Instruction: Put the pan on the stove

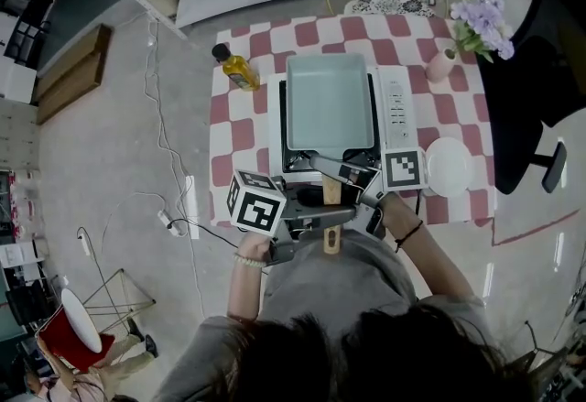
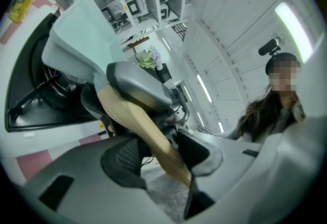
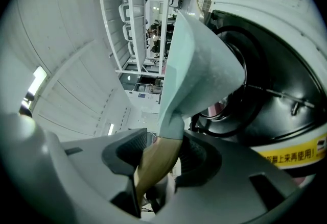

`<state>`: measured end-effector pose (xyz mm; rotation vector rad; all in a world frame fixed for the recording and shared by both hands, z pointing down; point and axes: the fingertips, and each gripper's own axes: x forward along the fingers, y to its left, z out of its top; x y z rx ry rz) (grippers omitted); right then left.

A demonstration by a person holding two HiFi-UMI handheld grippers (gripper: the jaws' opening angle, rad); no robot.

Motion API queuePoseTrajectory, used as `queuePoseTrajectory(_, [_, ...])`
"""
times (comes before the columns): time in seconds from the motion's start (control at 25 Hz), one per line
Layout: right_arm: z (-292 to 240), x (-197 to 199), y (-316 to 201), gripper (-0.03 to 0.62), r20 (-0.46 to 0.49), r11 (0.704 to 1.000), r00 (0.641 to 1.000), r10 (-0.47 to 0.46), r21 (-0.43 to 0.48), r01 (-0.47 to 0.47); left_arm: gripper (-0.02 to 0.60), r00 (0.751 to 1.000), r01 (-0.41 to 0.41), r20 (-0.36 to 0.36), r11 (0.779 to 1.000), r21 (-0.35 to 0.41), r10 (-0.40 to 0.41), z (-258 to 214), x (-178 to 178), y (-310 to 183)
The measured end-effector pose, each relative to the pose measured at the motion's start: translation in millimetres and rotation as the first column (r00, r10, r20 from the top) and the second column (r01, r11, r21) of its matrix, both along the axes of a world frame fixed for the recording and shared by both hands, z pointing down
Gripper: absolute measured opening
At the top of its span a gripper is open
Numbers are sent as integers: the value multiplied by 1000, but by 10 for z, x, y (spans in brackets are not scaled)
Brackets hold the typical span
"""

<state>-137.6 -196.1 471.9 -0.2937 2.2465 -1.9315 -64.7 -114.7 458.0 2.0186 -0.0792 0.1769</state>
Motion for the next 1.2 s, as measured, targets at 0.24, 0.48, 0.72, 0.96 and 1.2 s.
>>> queuePoseTrajectory(0.24, [38,-12,30,190,1,1000,1000,-3,-13,3,199,1000,1,1,1000,-14,-1,28,-5,26])
queuePoseTrajectory(0.48, [97,6,51,190,-10,1000,1000,0,-23,0,199,1000,-3,1,1000,-22,3,62,0,48])
queuePoseTrajectory(0.72, [121,3,65,190,-19,1000,1000,-2,-28,1,199,1000,-5,-4,1000,-25,5,77,-3,57])
queuePoseTrajectory(0.96, [110,-14,51,190,-10,1000,1000,-2,-13,2,199,1000,-12,-8,999,-30,12,99,-3,54])
queuePoseTrajectory(1.2, [144,-4,65,190,-25,1000,1000,0,-19,-1,199,1000,-17,-12,999,-34,17,116,-2,67])
